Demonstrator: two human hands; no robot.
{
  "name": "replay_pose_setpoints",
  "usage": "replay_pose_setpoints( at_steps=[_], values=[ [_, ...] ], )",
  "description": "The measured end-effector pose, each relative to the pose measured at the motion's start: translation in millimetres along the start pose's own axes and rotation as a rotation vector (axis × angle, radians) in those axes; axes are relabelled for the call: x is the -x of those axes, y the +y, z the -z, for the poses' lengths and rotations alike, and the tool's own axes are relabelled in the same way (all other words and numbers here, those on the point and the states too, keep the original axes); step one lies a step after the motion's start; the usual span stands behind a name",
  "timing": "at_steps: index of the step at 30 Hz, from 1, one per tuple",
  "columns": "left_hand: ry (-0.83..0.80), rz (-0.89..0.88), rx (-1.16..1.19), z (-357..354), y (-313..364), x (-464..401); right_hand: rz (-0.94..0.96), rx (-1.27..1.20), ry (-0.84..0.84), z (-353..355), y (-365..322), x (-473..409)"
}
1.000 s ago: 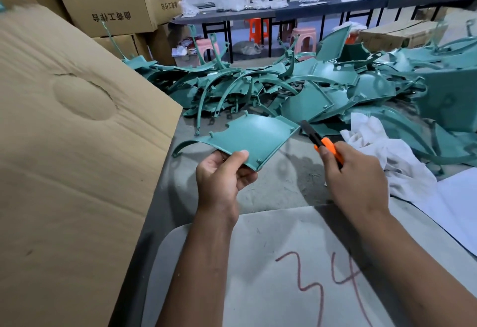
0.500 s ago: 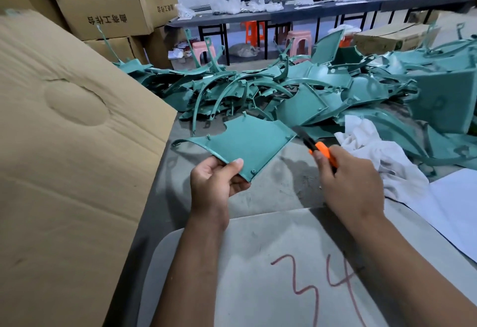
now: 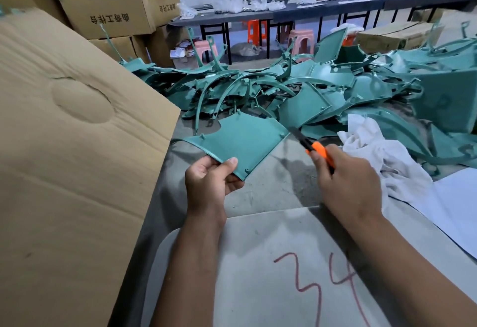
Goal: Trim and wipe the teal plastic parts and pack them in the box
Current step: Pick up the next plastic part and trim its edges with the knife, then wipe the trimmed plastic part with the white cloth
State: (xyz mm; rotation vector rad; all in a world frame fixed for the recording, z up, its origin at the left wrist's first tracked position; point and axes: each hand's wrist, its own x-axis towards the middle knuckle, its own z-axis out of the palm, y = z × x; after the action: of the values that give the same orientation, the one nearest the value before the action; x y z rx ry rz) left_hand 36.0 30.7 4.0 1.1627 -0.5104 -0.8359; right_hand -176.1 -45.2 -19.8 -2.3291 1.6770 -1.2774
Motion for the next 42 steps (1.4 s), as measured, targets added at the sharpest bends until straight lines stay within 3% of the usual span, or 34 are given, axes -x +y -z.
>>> replay_pose_setpoints(
  at_steps=[3, 6, 8, 14, 18, 21, 24, 28, 29, 32, 33, 37, 39, 42],
  values=[
    [0.022, -0.018, -0.016, 1.4, -0.5, -1.6, -0.017, -0.05, 0.04, 1.3, 0.8, 1.6],
    [0.034, 0.001, -0.008, 0.3, -1.3, -1.7, 0.245, -0.121, -0.032, 0.3, -16.0, 8.7],
    [0.023, 0.031, 0.026, 0.5, -1.1, -1.4, 0.323, -0.091, -0.084, -1.2, -25.0, 12.1],
    [-0.039, 0.076, 0.062, 2.1, 2.8, -2.4, 0.272, -0.027, -0.04, -2.5, -25.8, 12.9],
    [-0.082, 0.094, 0.039, 7.3, 3.5, -1.2, 0.063, -0.08, 0.014, -2.9, -8.9, 2.3],
    [-0.156, 0.074, 0.108, 14.2, 7.6, -1.1, -0.066, 0.138, -0.035, 0.4, 4.4, -3.8],
    [-0.118, -0.005, 0.009, 16.8, 6.0, -3.4, -0.094, 0.178, -0.017, 0.6, 3.2, -4.8],
    [-0.009, -0.077, -0.128, 11.6, -2.3, -3.9, 0.119, -0.045, -0.188, -3.8, -11.3, -1.2],
    [-0.011, -0.096, -0.166, 10.0, -4.6, -4.3, 0.115, -0.064, -0.158, -3.5, -13.2, -1.0],
    [0.023, -0.129, -0.292, 6.4, -12.3, -6.3, -0.064, 0.067, 0.146, 3.8, -1.8, -6.2],
    [0.065, -0.153, -0.328, 5.3, -13.9, -6.8, -0.168, 0.157, 0.179, 7.3, 6.5, -9.5],
    [0.309, -0.468, -0.623, -0.1, -15.7, -2.0, -0.498, 0.306, -0.106, 16.7, 33.4, -14.5],
    [0.383, -0.648, -0.783, -1.4, -16.2, 2.8, -0.518, 0.299, -0.188, 15.9, 41.8, -16.4],
    [0.391, -0.769, -0.873, -4.0, -17.0, 6.0, -0.406, 0.2, -0.091, 15.2, 42.5, -17.5]
  ],
)
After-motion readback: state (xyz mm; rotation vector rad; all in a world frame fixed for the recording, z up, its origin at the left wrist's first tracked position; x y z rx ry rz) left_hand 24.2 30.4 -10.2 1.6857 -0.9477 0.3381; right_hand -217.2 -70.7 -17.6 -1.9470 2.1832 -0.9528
